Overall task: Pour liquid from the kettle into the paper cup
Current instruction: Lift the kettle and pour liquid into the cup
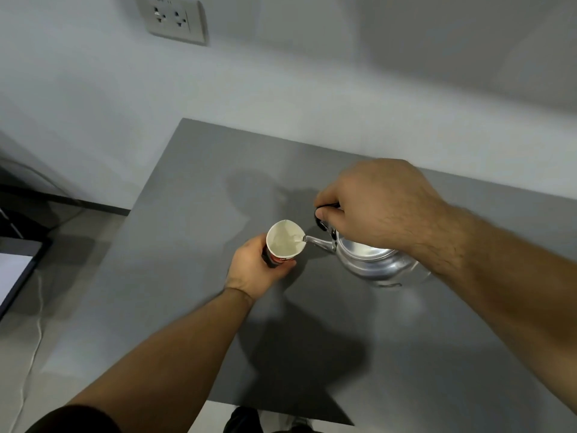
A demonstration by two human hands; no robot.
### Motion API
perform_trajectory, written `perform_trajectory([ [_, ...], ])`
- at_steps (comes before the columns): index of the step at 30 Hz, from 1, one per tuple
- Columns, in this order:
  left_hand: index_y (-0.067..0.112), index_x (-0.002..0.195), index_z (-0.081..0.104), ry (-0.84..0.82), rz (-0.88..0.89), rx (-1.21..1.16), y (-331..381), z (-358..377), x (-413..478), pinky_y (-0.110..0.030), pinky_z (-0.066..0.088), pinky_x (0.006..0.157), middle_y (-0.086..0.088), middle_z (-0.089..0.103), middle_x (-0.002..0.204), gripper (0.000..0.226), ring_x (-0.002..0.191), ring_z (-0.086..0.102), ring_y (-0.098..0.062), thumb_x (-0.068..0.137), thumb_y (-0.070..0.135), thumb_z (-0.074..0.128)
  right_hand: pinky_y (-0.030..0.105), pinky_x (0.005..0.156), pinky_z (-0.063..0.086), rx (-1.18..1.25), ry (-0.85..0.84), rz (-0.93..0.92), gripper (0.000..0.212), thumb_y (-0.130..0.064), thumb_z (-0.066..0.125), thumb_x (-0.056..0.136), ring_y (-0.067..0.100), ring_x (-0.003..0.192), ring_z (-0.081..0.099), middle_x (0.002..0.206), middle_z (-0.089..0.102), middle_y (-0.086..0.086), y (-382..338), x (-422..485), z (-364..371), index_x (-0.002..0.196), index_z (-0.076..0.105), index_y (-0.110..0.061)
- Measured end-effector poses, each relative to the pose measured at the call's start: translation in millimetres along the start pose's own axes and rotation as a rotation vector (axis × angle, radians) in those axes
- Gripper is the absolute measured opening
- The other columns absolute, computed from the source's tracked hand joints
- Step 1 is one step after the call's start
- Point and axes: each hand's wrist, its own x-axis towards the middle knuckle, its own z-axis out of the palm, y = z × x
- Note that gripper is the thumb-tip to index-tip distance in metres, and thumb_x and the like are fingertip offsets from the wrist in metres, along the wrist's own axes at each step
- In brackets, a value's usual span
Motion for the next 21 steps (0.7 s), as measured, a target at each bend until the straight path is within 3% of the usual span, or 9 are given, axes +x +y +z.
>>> perform_trajectory([
  [6,0.047,0.113,0.06,0.007,0.015,0.013,-1.2,1.1,1.1,-0.036,0.06,0.082,0.015,0.074,0.1,0.059,0.091,0.07,-0.009,0.06,0.057,0.085,0.025,0.054,0.023,-0.067,0.063,-0.034,0.029,-0.044,0.053,0.1,0.021,0.069,0.057,0.067,0.062,-0.007,-2.8,10.2,7.8,0.092,0.08,-0.033],
  [8,0.048,0.113,0.059,0.005,0.022,0.022,-1.3,1.2,1.6,-0.036,0.06,0.081,0.015,0.074,0.099,0.06,0.09,0.069,-0.009,0.06,0.057,0.085,0.03,0.056,0.04,0.005,0.034,-0.043,0.031,-0.041,0.052,0.097,0.025,0.069,0.062,0.066,0.063,-0.006,-1.7,19.5,18.4,0.087,0.079,-0.029],
  [10,0.044,0.111,0.063,0.002,0.016,0.025,-2.4,1.5,2.4,-0.037,0.06,0.082,0.014,0.074,0.1,0.057,0.091,0.069,-0.01,0.061,0.056,0.086,0.046,0.071,0.06,0.119,-0.057,-0.036,0.031,-0.037,0.053,0.097,0.031,0.075,0.069,0.075,0.072,0.001,-2.8,28.7,27.0,0.087,0.079,-0.024],
  [15,0.041,0.109,0.064,0.004,0.017,0.033,-4.4,3.0,3.5,-0.038,0.06,0.081,0.012,0.074,0.1,0.056,0.09,0.07,-0.012,0.06,0.056,0.086,0.047,0.066,0.062,0.061,0.023,-0.057,0.053,-0.054,0.029,0.079,0.028,0.061,0.067,0.063,0.068,-0.006,4.5,44.9,48.6,0.077,0.075,-0.029],
  [21,0.043,0.109,0.064,0.003,0.014,0.045,-5.1,3.3,3.8,-0.034,0.059,0.081,0.012,0.073,0.1,0.057,0.092,0.069,-0.012,0.059,0.061,0.083,0.048,0.06,0.062,0.071,0.052,-0.057,0.049,-0.054,0.029,0.075,0.028,0.055,0.064,0.057,0.063,-0.007,12.3,55.6,70.4,0.069,0.071,-0.029],
])
